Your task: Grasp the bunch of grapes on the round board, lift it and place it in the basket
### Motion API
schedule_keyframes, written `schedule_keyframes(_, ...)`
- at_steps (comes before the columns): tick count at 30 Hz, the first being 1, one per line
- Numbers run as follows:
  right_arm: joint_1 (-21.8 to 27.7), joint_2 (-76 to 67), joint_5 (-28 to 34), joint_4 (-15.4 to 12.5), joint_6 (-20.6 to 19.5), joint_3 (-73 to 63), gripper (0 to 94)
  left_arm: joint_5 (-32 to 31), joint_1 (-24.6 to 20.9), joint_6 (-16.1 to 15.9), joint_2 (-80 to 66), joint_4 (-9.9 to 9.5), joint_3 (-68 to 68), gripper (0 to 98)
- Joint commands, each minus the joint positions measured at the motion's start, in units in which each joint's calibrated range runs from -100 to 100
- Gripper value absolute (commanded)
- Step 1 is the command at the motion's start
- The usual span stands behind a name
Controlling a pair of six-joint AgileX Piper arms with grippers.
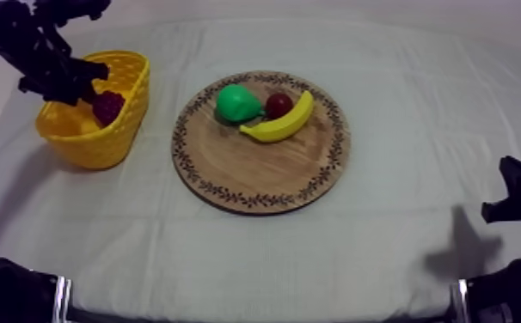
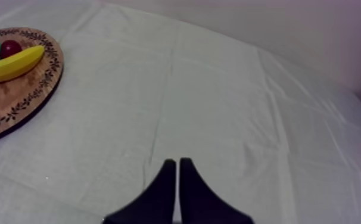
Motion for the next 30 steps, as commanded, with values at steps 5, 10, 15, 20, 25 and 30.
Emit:
schedule_keyframes(5, 0.0, 0.0, 0.0, 0.0, 0.0, 0.0, 0.3, -3.1, -2.0, -3.1, -12.3, 1.65, 8.1, 3.5)
schedule_keyframes(10, 0.0, 0.0, 0.0, 0.0, 0.0, 0.0, 0.3, -7.0, -3.4, -3.6, -23.2, 1.59, 16.8, 0.6)
schedule_keyframes(15, 0.0, 0.0, 0.0, 0.0, 0.0, 0.0, 0.3, -12.3, -3.7, -4.8, -34.4, 0.96, 26.6, 0.1)
schedule_keyframes(20, 0.0, 0.0, 0.0, 0.0, 0.0, 0.0, 0.3, -14.2, -4.5, -3.5, -45.9, -0.28, 34.7, 0.0)
schedule_keyframes(25, 0.0, 0.0, 0.0, 0.0, 0.0, 0.0, 0.3, -14.8, -5.3, -3.9, -58.4, -0.13, 39.9, 0.0)
schedule_keyframes(30, 0.0, 0.0, 0.0, 0.0, 0.0, 0.0, 0.3, -16.2, -7.0, -5.0, -68.6, 0.52, 42.8, 0.0)
